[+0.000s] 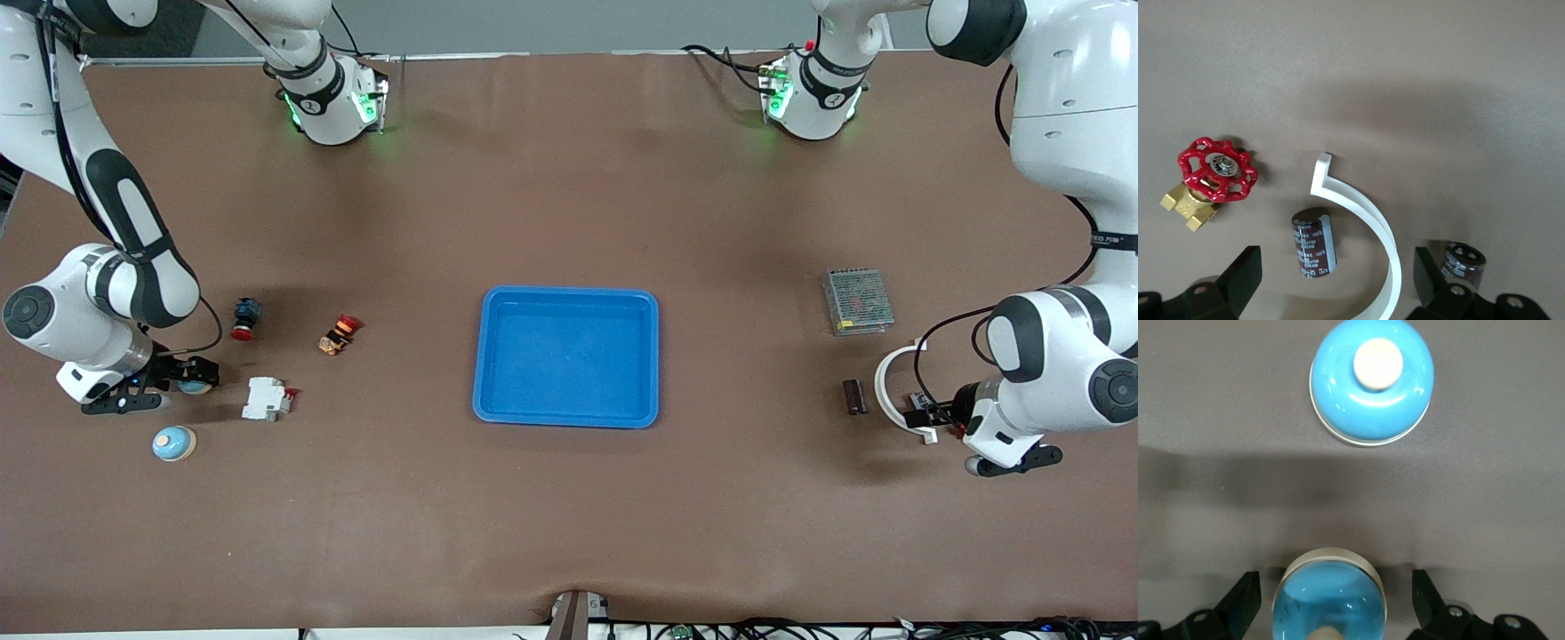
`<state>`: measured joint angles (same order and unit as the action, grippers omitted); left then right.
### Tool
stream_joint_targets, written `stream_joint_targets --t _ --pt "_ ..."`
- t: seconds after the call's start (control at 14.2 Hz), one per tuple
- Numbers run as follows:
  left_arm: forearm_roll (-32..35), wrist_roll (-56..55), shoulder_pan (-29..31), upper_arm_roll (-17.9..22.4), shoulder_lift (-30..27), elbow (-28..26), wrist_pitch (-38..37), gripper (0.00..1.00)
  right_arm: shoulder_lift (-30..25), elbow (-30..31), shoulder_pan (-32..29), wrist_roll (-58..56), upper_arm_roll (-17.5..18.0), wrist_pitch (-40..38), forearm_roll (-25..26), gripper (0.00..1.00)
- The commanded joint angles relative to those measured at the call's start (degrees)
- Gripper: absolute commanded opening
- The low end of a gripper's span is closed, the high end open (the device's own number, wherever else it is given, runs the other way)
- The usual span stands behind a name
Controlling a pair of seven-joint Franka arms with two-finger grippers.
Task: Place electrolytic capacitor and blue bell in tray
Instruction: 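Grasp the capacitor with the left gripper while the right gripper grasps the bell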
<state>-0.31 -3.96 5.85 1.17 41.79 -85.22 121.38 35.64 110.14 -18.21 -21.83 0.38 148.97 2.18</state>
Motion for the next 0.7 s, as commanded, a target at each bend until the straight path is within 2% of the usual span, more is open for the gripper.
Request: stream_joint_targets --t 0.0,0.28,0.35,0.42,0.49,0.63 --pt "1.0 -0.3 0.4 0.1 1.0 1.3 0.1 1.0 1.1 -0.4 -0.9 -0.8 0.8 1.1 -0.8 1.0" --pt "1.0 -0.3 1.1 0.1 1.8 1.1 1.5 1.0 1.1 -0.3 -0.8 -1.0 0.8 0.6 -0.8 1.0" --pt "1.0 -0.3 1.1 0.1 2.1 1.1 1.5 1.0 1.0 -0.3 -0.7 -1.0 0.8 0.3 -0.8 0.83" --pt "1.0 -0.3 1.2 0.1 2.2 1.0 1.5 1.0 0.9 -0.3 -0.6 -0.9 0.8 0.2 -0.8 0.6" --pt "1.0 -0.4 1.3 0.1 2.4 1.0 1.5 1.0 0.8 -0.3 -0.7 -0.9 0.8 0.1 -0.8 0.41" --pt "1.0 -0.5 1.2 0.1 2.8 0.9 1.5 1.0 0.4 -1.1 -0.6 -0.8 0.8 -3.1 -0.8 0.11"
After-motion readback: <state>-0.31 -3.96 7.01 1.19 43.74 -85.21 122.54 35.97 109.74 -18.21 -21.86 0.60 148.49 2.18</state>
